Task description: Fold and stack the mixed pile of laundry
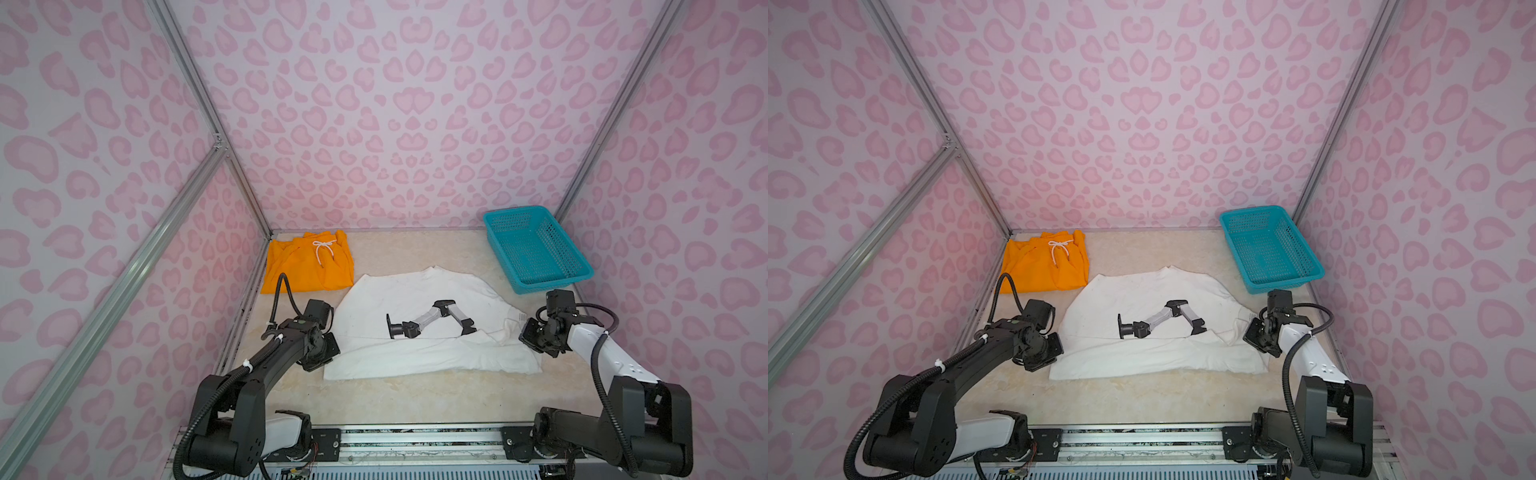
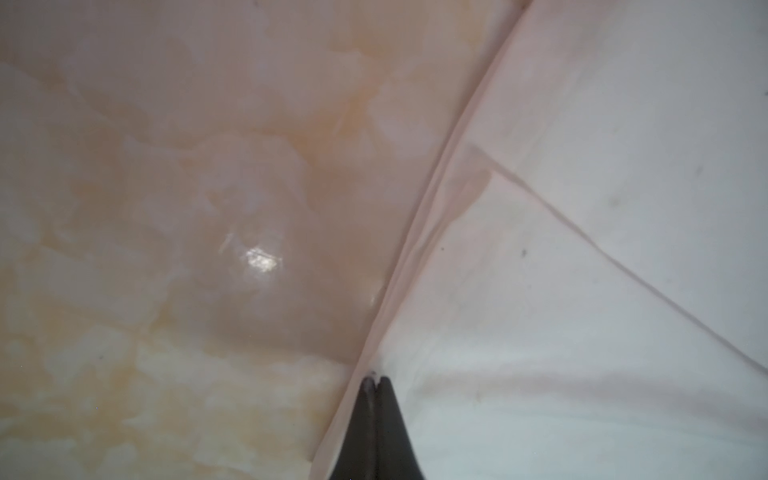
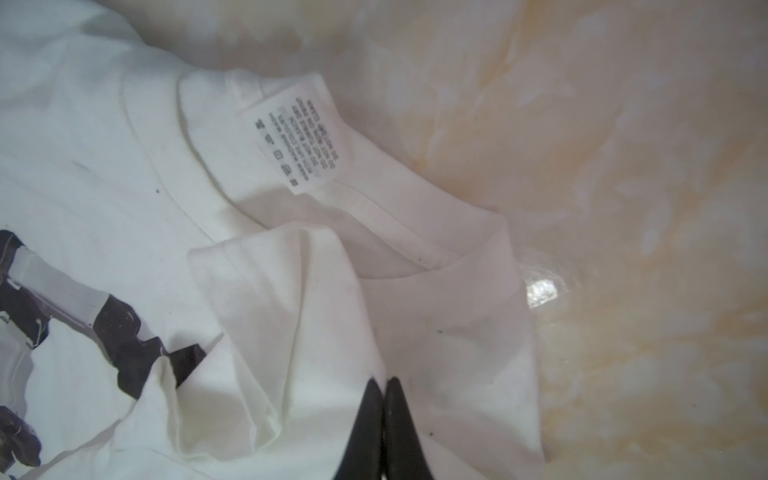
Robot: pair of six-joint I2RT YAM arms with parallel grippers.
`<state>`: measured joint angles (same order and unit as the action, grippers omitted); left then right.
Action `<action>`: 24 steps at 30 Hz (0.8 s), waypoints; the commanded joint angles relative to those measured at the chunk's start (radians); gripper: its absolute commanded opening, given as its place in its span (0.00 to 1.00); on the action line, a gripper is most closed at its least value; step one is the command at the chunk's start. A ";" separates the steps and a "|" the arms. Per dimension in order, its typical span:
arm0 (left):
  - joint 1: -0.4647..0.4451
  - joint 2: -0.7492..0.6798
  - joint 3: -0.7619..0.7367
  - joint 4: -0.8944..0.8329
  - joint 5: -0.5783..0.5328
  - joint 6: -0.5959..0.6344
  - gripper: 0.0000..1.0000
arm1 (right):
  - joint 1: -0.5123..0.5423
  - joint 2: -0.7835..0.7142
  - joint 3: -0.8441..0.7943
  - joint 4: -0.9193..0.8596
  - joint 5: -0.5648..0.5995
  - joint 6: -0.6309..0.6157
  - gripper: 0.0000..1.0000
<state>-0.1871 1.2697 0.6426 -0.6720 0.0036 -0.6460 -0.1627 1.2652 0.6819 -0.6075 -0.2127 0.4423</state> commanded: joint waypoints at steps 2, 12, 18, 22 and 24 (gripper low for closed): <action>-0.001 -0.087 -0.020 -0.074 -0.020 -0.063 0.03 | 0.002 -0.002 -0.010 -0.024 0.009 0.008 0.00; -0.002 -0.088 -0.027 -0.010 0.001 -0.039 0.35 | 0.004 0.018 -0.007 -0.007 0.004 0.006 0.00; -0.002 0.029 -0.009 -0.010 0.023 -0.010 0.31 | 0.004 0.002 -0.020 0.003 0.004 0.011 0.00; -0.002 0.009 -0.022 -0.004 0.041 -0.021 0.22 | 0.003 -0.001 -0.024 0.005 0.007 0.010 0.00; -0.002 0.004 -0.023 -0.013 0.041 -0.023 0.16 | 0.004 0.003 -0.024 0.008 0.006 0.010 0.00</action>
<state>-0.1898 1.2839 0.6228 -0.6777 0.0299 -0.6716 -0.1593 1.2640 0.6628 -0.6071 -0.2100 0.4526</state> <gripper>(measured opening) 0.185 0.069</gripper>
